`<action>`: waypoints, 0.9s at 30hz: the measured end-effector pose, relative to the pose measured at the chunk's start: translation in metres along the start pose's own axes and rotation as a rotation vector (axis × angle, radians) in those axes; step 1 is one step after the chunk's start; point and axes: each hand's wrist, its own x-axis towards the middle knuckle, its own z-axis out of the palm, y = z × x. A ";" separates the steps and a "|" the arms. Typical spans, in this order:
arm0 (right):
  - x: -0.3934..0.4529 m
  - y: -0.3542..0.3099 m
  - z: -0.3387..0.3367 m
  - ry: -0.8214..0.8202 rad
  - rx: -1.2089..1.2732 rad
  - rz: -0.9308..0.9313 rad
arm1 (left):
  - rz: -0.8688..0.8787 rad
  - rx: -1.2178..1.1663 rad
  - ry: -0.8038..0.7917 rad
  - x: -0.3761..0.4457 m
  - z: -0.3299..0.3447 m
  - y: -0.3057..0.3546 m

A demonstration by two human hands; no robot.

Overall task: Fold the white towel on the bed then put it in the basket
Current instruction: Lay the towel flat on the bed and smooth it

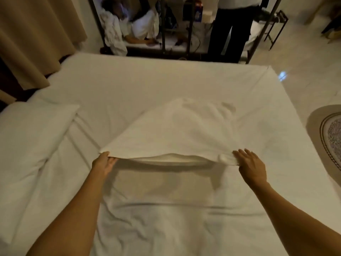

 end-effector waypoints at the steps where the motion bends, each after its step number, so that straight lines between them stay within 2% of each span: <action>1: -0.018 -0.002 0.012 -0.052 0.000 0.002 | -0.034 0.019 0.015 0.006 -0.016 -0.019; 4: -0.066 -0.004 0.054 -0.151 0.009 0.013 | -0.106 0.053 0.048 0.025 -0.058 -0.071; 8: -0.108 -0.002 0.109 -0.287 -0.024 -0.003 | -0.097 0.193 0.148 0.058 -0.101 -0.119; 10: -0.122 0.005 0.129 -0.346 -0.051 -0.002 | 0.005 0.454 0.212 0.066 -0.112 -0.133; 13: -0.132 0.012 0.167 -0.440 -0.099 -0.016 | 0.243 0.989 0.283 0.083 -0.121 -0.157; 15: -0.135 0.016 0.184 -0.489 -0.133 -0.008 | 0.356 1.249 0.221 0.098 -0.126 -0.174; 18: -0.138 0.021 0.200 -0.537 -0.158 0.024 | 0.559 1.800 0.085 0.122 -0.140 -0.193; 19: -0.139 0.022 0.205 -0.548 -0.165 0.031 | 0.618 1.916 0.064 0.129 -0.145 -0.196; 23: -0.135 0.020 0.218 -0.582 -0.188 0.049 | 0.774 2.121 0.029 0.136 -0.145 -0.199; 27: -0.122 0.012 0.213 -0.560 -0.171 0.085 | 0.827 2.261 -0.024 0.144 -0.134 -0.190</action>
